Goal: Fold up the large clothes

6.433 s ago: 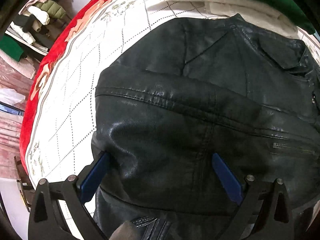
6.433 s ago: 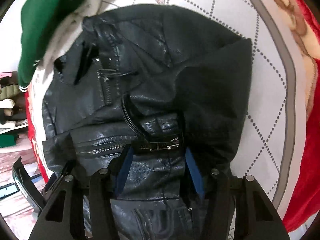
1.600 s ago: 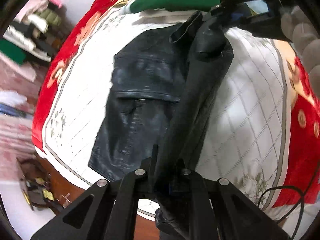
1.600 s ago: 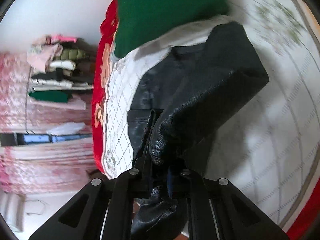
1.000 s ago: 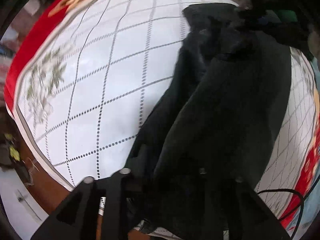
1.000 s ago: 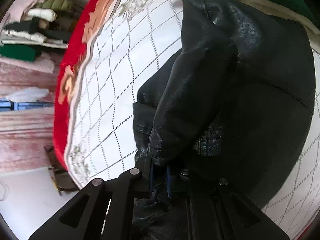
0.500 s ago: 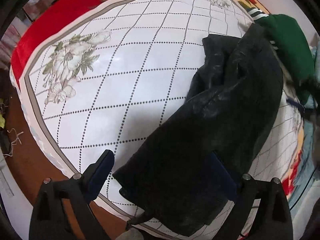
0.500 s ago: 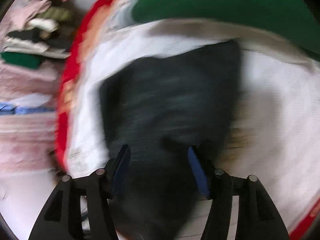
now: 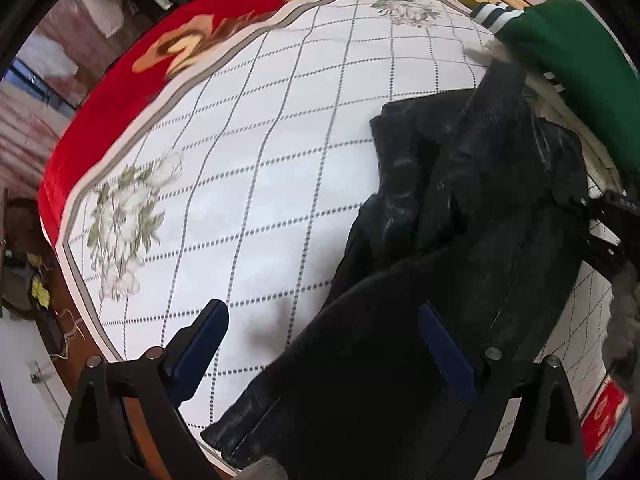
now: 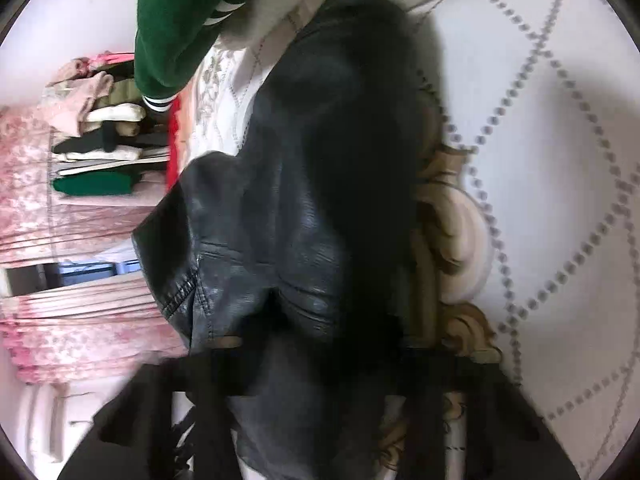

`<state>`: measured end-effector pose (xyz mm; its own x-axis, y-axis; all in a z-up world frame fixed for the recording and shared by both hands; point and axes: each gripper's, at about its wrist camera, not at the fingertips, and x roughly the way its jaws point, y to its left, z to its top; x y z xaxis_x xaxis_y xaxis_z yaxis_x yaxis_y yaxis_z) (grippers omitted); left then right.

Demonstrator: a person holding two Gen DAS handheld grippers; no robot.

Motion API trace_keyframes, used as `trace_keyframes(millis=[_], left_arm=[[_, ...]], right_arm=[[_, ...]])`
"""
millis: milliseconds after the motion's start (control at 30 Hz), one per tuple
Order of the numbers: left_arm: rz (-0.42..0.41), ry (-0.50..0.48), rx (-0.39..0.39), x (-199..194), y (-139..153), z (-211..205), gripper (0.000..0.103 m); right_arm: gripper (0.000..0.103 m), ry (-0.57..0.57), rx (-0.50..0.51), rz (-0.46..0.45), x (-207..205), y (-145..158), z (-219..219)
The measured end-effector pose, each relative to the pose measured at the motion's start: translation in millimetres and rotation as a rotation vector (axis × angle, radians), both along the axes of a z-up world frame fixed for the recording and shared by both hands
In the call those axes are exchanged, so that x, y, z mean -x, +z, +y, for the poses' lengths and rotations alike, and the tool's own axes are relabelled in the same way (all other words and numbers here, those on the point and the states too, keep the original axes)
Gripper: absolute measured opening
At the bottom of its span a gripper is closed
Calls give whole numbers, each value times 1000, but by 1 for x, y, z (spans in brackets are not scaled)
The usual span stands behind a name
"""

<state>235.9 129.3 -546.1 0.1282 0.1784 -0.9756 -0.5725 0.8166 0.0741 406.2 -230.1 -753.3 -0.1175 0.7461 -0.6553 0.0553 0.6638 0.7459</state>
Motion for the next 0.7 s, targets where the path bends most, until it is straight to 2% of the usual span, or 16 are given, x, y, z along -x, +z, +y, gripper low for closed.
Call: trace_keyframes(millis=[67,200,300,367,400,433,467,500,567,667,700], left_arm=[[0,-16,-5,-6,0,-6,97],[-13,-51,2,-14,7,-18,97],[-19,-80,19,-18,11,-32,97],[-15,-101,25,-18,12,-42,97],[-10,-119,29,-17,11,-50,97],[-3,-133,31,-17,10,-55,97],[9,-151,35,-16,7,-63,97],[15,-162,40,-16,5,-69,97],[29,-184,48,-16,1,-82,97],[43,-208,56,-14,-3,-98,97],[48,-210,57,-14,-6,-101,97]], right_arm=[[19,-71,-1,12,8,6,-11],[17,-292,72,24,44,29,-62],[17,-525,156,67,103,51,-132],[19,-609,231,97,145,64,-172],[23,-613,287,110,163,68,-185],[37,-600,333,125,174,70,-193],[47,-538,422,187,189,67,-204],[47,-498,463,245,198,63,-212],[47,-484,480,283,213,72,-231],[47,-452,615,162,218,117,-243],[47,-444,632,119,218,129,-243]])
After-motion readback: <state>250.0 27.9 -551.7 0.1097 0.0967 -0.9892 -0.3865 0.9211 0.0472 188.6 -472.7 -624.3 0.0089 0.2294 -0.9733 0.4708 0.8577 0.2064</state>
